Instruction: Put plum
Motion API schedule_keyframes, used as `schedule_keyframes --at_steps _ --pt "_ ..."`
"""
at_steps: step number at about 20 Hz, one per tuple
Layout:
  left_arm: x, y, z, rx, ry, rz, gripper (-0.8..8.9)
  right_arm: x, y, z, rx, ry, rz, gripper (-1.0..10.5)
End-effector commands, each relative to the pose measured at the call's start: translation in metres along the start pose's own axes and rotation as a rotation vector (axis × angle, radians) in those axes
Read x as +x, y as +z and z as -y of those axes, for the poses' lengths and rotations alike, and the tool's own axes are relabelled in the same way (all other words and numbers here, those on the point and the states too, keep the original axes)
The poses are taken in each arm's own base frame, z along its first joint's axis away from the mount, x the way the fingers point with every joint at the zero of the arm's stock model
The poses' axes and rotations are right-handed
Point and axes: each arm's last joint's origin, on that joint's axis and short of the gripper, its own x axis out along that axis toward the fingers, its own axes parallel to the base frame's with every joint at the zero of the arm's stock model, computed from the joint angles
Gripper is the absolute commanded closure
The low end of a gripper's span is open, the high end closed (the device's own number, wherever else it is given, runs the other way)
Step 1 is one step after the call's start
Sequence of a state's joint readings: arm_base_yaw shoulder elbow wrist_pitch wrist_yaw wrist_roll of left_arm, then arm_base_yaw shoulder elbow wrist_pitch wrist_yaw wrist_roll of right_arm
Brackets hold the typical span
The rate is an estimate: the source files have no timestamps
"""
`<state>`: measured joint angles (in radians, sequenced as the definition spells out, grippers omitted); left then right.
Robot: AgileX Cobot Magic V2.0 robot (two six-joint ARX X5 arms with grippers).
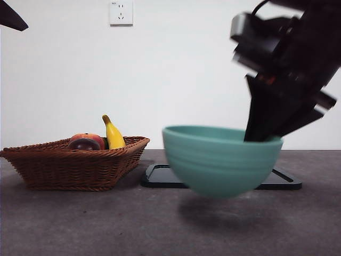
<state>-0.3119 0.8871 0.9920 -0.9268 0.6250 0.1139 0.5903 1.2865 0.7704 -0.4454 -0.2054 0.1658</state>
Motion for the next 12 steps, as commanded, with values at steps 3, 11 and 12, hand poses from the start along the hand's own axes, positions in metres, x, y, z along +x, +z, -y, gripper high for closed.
schedule_keyframes --at_steps 3,11,12 --pt "-0.002 0.005 0.002 0.023 -0.005 0.016 4.13 0.022 0.0 0.001 0.008 -0.029 -0.043 9.4" --pt "-0.002 0.005 0.002 0.024 -0.005 0.016 4.13 0.027 -0.002 0.003 0.01 -0.053 -0.072 9.4" --pt "-0.002 0.005 0.002 0.024 -0.005 0.016 4.13 0.027 -0.003 0.003 0.011 -0.054 -0.077 9.3"
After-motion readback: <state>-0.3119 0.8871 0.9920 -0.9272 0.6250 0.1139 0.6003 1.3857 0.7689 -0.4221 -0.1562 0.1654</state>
